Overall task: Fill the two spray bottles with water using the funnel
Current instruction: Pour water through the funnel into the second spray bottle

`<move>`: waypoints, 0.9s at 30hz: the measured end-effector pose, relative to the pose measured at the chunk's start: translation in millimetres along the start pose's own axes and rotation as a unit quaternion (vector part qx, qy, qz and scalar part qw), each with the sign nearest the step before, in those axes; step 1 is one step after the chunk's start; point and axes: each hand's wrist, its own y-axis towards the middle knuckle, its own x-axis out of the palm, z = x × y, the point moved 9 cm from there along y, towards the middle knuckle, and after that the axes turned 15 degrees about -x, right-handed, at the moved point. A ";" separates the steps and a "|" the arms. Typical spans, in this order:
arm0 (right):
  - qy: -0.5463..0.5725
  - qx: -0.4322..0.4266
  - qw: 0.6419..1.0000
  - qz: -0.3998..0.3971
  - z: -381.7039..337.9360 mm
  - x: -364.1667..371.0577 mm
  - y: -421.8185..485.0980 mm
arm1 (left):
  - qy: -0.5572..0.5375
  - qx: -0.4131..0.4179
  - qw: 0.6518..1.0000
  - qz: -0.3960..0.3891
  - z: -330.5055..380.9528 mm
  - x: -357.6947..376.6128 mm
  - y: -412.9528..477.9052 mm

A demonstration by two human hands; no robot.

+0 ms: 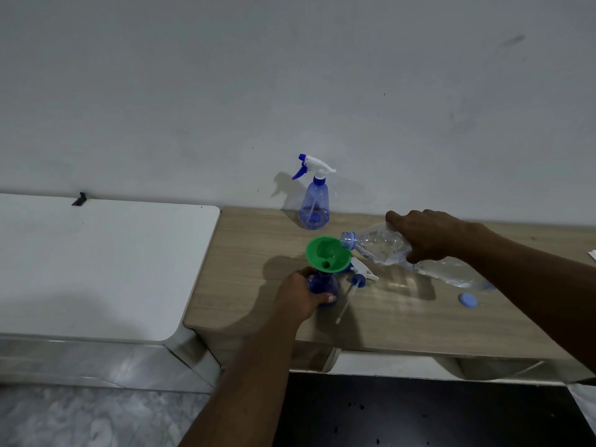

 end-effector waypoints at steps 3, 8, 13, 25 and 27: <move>-0.007 0.003 1.000 -0.006 -0.7 -3.1 0.0 | 0.001 0.001 1.000 0.003 0.0 -0.6 -0.1; -0.016 0.003 1.000 -0.010 1.3 -4.9 0.4 | -0.007 0.000 1.000 -0.002 -0.4 0.4 0.1; -0.025 0.003 1.000 -0.015 1.3 -6.2 2.3 | -0.005 -0.002 1.000 -0.006 -1.3 1.2 1.8; -0.032 0.007 0.999 -0.014 3.0 -5.7 4.3 | -0.009 -0.004 1.000 -0.011 -3.1 3.2 4.8; -0.030 0.005 0.999 -0.015 2.4 -6.1 5.2 | -0.009 -0.004 1.000 -0.010 -2.5 2.9 3.9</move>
